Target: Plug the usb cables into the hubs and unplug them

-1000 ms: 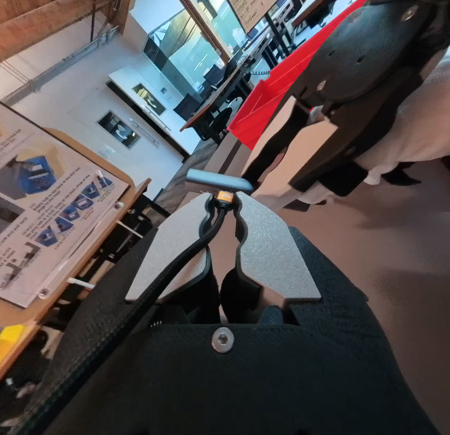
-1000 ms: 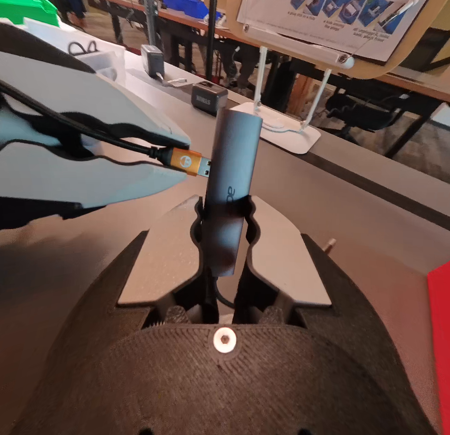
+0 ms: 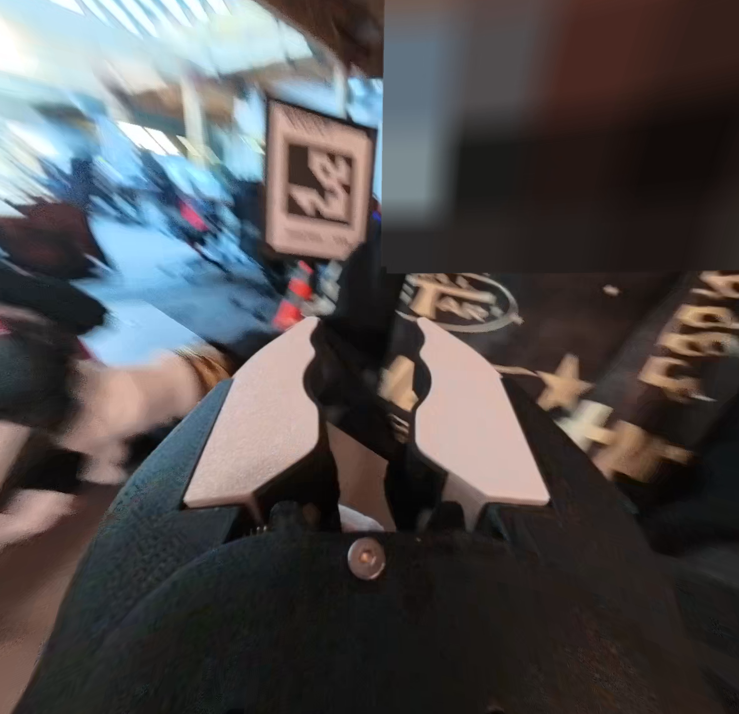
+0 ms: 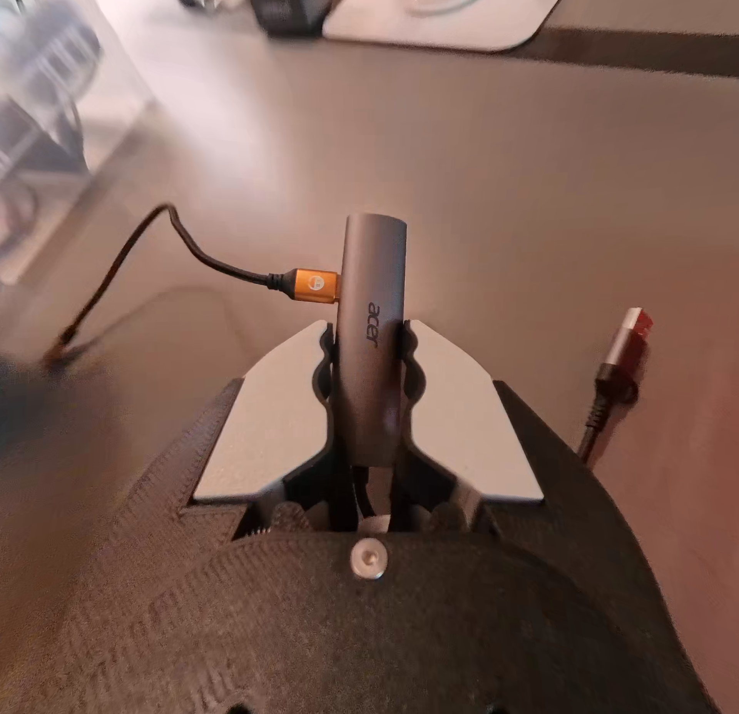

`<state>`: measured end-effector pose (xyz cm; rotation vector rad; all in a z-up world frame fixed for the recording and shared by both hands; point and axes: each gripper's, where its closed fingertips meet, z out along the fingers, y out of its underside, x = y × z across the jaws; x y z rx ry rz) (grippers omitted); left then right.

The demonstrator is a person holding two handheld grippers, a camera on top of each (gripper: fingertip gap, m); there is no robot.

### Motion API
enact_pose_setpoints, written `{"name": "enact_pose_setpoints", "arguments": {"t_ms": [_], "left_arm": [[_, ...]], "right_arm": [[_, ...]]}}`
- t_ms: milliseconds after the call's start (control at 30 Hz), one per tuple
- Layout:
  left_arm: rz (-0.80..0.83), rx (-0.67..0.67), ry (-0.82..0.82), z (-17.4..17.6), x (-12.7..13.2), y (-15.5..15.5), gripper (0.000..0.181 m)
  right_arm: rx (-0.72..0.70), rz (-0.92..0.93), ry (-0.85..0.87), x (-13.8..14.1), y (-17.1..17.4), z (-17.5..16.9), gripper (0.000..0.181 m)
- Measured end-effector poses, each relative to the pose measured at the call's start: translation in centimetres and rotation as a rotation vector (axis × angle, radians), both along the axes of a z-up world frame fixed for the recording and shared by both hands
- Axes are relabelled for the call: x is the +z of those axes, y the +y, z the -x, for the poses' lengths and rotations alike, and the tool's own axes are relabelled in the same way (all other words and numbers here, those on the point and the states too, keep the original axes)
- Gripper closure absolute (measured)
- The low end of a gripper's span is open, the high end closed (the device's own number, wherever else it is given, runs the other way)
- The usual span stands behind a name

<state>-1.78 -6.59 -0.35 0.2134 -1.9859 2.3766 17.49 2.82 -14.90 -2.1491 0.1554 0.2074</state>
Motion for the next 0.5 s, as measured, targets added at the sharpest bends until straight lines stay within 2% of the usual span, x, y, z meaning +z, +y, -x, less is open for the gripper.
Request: {"name": "enact_pose_setpoints", "arguments": {"t_ms": [67, 100, 133, 167, 200, 267, 333, 433, 500], "left_arm": [[0.147, 0.301, -0.151, -2.7, 2.5, 2.9, 0.131], [0.188, 0.504, -0.205, -4.5, 3.2, 5.1, 0.113], [0.217, 0.726, -0.256, -6.0, 3.5, 7.6, 0.085], [0.219, 0.924, -0.303, -7.0, 3.6, 10.1, 0.063], [0.181, 1.074, -0.342, -7.6, 3.2, 12.1, 0.049], [0.085, 1.293, -0.368, -8.3, 2.4, 15.2, 0.044], [0.055, 1.387, -0.434, -8.0, 2.8, 16.3, 0.047], [0.0, 1.423, -0.523, -7.6, 3.5, 15.8, 0.063], [-0.069, 1.416, -0.578, -7.4, 4.0, 14.9, 0.079]], "right_arm": [[0.042, 0.054, -0.037, -0.9, 0.1, 0.9, 0.148], [0.059, 0.047, -0.049, -0.9, 0.3, 1.3, 0.149], [0.068, 0.007, -0.056, -0.3, 0.6, 1.6, 0.147], [0.069, -0.056, -0.063, 0.7, 0.9, 1.7, 0.139], [0.075, -0.134, -0.072, 2.0, 1.1, 1.9, 0.128], [0.066, -0.326, -0.097, 5.3, 1.4, 2.0, 0.093], [0.035, -0.594, -0.168, 9.4, 1.1, 1.9, 0.065], [-0.036, -0.929, -0.348, 14.2, -1.0, 1.7, 0.056], [-0.05, -0.996, -0.424, 15.4, -1.7, 2.0, 0.051]]}}
